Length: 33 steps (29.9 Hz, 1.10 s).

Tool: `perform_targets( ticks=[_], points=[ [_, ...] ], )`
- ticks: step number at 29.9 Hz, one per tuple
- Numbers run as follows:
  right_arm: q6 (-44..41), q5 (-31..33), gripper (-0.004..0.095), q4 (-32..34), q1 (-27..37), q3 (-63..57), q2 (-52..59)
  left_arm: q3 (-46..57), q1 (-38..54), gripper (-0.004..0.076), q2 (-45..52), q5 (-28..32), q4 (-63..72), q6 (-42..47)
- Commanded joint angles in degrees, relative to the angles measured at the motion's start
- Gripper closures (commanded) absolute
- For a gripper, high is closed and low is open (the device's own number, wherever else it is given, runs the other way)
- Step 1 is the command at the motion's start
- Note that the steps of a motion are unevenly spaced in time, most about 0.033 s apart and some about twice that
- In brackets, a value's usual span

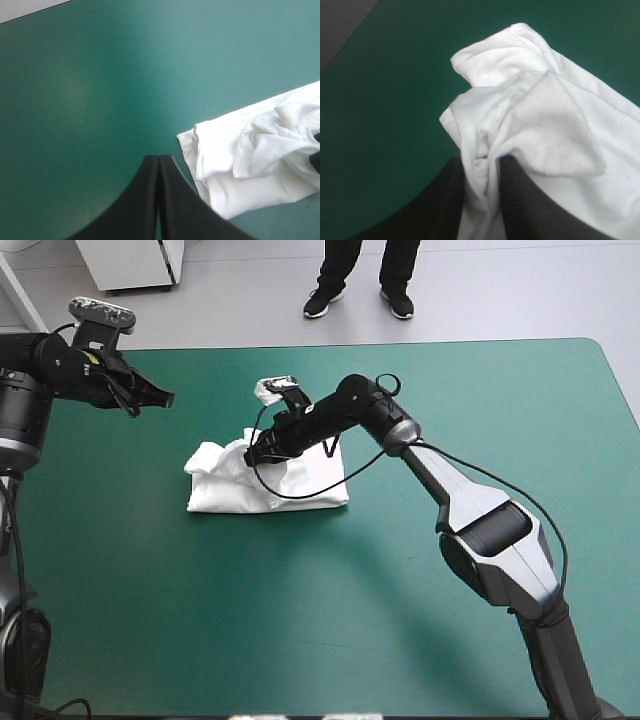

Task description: Fold the cloth

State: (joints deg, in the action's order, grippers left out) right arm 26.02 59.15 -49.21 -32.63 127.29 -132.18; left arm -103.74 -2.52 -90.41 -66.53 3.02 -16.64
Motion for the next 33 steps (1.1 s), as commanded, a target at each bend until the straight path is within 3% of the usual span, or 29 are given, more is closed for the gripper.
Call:
perform_targets(
  ticks=[1,4,10,13,16,24,33],
  points=[
    [1.4,1.3,0.0462,-2.3,0.2,4.5,4.1,-1.4,0.0,0.0733,2.9,2.5,0.6,0.4],
    [-0.2,4.1,0.034,0.7,1.3,8.0,4.1,-1.4,0.0,0.0733,3.5,2.4,0.6,0.4],
    [-3.5,9.1,0.0331,3.2,7.4,11.7,4.9,-1.4,0.0,0.0733,5.9,2.0,-0.2,0.4],
    [-5.7,9.7,0.0331,9.8,11.2,9.8,7.3,-1.3,0.0,0.0733,7.0,1.5,-0.8,0.7],
    [-6.5,10.0,0.0331,12.4,15.1,4.1,11.9,-1.2,0.0,0.0733,7.6,1.4,-0.8,0.8],
    [-4.9,8.0,0.0331,12.9,18.5,-12.5,18.2,0.7,-0.1,0.0733,7.9,1.6,-0.8,0.8],
    [-3.9,6.3,0.0331,8.1,16.1,-13.6,11.5,1.8,-0.1,0.0733,8.1,2.3,-0.8,0.9]
  ],
)
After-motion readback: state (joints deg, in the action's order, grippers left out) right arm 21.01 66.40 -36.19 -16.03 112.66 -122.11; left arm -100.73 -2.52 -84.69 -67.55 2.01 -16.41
